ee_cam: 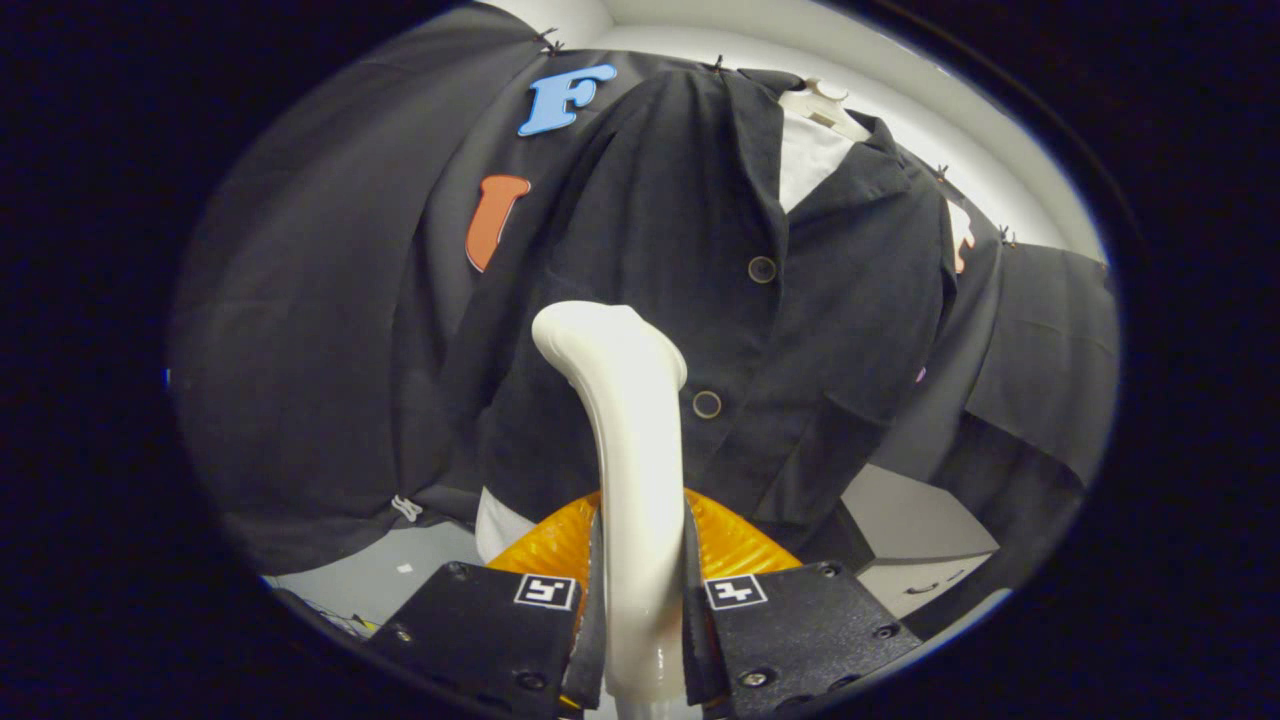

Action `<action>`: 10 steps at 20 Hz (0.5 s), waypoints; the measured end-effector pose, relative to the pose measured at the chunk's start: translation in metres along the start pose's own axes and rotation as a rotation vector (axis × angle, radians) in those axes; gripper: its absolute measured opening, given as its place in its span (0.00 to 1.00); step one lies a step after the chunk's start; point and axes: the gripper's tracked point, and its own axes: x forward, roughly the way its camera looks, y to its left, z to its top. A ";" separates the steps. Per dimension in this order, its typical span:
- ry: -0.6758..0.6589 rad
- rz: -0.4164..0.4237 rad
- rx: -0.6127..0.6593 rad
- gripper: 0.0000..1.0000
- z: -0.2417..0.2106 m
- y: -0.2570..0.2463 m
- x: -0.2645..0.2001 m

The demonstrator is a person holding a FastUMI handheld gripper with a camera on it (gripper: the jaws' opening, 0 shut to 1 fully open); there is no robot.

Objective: Iron the clothes twice with a garment steamer, once on the left side and once on the right side.

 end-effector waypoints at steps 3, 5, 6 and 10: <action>0.035 0.009 -0.024 0.34 -0.024 0.011 0.001; 0.082 0.024 -0.037 0.34 -0.047 0.021 0.003; 0.106 0.031 -0.039 0.34 -0.061 0.024 0.001; 0.174 0.043 -0.061 0.34 -0.097 0.033 0.002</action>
